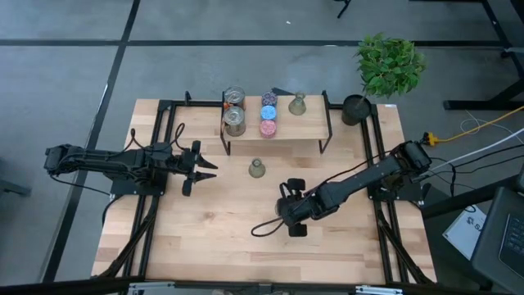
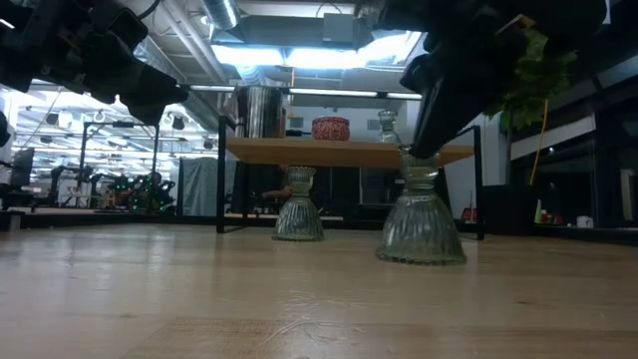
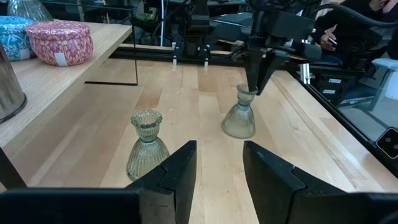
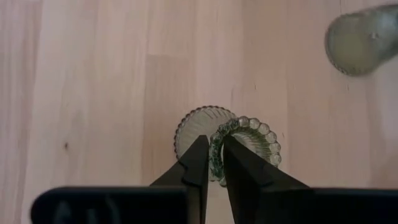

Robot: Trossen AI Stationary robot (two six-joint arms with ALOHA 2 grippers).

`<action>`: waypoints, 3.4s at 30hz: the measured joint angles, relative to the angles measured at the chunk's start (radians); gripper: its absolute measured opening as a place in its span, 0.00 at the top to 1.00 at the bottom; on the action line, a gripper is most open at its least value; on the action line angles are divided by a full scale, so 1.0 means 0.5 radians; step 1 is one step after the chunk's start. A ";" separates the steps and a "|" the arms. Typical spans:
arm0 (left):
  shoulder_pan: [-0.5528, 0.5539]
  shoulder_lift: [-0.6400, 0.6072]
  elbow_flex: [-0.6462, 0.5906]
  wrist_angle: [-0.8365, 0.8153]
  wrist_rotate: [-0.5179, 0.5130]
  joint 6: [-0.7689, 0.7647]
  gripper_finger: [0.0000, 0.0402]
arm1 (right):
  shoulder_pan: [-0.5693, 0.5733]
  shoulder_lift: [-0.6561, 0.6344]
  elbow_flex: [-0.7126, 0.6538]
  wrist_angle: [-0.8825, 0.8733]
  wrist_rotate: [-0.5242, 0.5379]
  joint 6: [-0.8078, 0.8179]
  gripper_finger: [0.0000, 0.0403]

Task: Pick & Place candle stick holders
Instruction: Put the bottom green glass candle holder on the shelf aligned with the other green glass candle holder

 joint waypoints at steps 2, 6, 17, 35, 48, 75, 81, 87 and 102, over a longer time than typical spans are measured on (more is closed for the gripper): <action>-0.001 0.000 0.000 0.000 -0.001 0.000 0.68 | 0.000 -0.002 0.001 -0.040 0.002 0.006 0.89; 0.000 0.000 0.000 0.000 -0.001 0.000 0.68 | 0.001 -0.003 0.002 -0.083 0.007 0.006 0.89; -0.001 0.000 0.000 0.000 -0.001 -0.001 0.68 | 0.037 -0.002 -0.001 -0.101 0.088 -0.023 0.89; -0.001 0.001 0.000 0.000 0.000 -0.001 0.68 | 0.030 0.002 -0.005 0.016 0.093 0.191 0.89; 0.000 0.000 0.000 0.000 0.000 0.000 0.68 | 0.020 -0.035 -0.007 -0.011 0.024 0.047 0.90; -0.001 0.000 0.000 -0.001 -0.001 0.000 0.68 | -0.033 -0.448 -0.008 -0.402 -0.026 0.039 0.98; -0.001 0.001 0.000 -0.001 0.000 0.000 0.68 | -0.084 -0.622 -0.006 -0.493 -0.008 0.031 0.98; -0.001 0.001 0.000 -0.001 0.000 0.000 0.68 | -0.151 -0.772 -0.004 -0.545 -0.003 -0.084 0.98; -0.001 0.000 0.000 -0.001 0.000 0.000 0.68 | -0.316 -0.844 0.469 -0.810 0.377 -0.673 0.98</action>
